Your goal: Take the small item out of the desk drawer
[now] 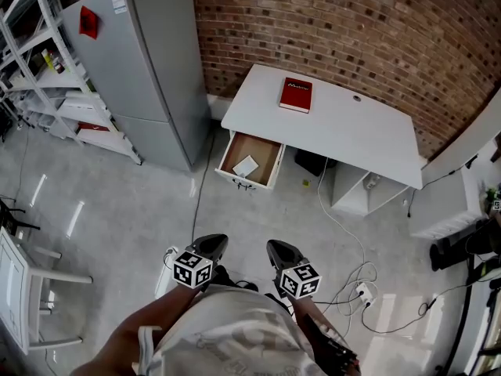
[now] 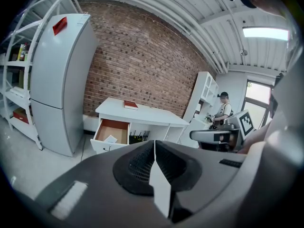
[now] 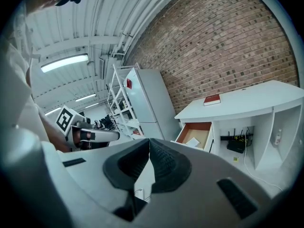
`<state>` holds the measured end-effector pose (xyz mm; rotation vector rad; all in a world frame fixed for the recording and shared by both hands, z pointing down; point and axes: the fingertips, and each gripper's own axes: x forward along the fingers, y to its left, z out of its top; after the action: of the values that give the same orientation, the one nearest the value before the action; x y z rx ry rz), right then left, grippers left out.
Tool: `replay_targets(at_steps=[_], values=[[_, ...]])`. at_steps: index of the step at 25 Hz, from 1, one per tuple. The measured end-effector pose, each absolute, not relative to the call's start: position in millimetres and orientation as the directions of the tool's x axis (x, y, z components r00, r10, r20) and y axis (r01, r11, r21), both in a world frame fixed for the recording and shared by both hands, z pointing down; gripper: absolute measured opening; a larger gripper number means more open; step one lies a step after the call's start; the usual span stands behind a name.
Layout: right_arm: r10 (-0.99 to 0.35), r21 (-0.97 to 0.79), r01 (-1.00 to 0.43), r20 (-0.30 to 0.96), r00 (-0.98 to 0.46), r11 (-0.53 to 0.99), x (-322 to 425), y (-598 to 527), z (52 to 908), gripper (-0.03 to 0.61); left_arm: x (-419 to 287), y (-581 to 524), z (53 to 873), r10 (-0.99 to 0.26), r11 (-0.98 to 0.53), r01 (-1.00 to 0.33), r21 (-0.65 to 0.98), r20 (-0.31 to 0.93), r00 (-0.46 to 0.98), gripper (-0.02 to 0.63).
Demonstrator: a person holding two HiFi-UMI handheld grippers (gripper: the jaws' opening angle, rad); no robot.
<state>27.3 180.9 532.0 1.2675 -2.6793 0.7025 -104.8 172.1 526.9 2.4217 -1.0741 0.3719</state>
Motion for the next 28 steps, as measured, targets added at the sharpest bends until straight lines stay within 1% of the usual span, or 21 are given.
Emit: replay_targets(at_steps=[7, 14, 23, 28], values=[[-0.692, -0.367, -0.741, 0.283, -0.665, 0.562, 20, 176, 533, 0.006, -116, 171, 524, -0.647, -0.558, -0.774, 0.298, 0.428, 0.631, 0.014], [-0.687, -0.359, -0.754, 0.318, -0.653, 0.55, 5, 165, 545, 0.006, -134, 165, 539, -0.631, -0.539, -0.779, 0.32, 0.459, 0.625, 0.014], [-0.721, -0.36, -0.796, 0.349, -0.598, 0.487, 2, 133, 548, 0.006, -130, 116, 547, -0.571, -0.595, -0.724, 0.349, 0.45, 0.686, 0.014], [-0.75, -0.348, -0.833, 0.376, -0.543, 0.429, 9, 109, 546, 0.006, -129, 76, 544, -0.56, -0.631, -0.706, 0.321, 0.441, 0.702, 0.014]])
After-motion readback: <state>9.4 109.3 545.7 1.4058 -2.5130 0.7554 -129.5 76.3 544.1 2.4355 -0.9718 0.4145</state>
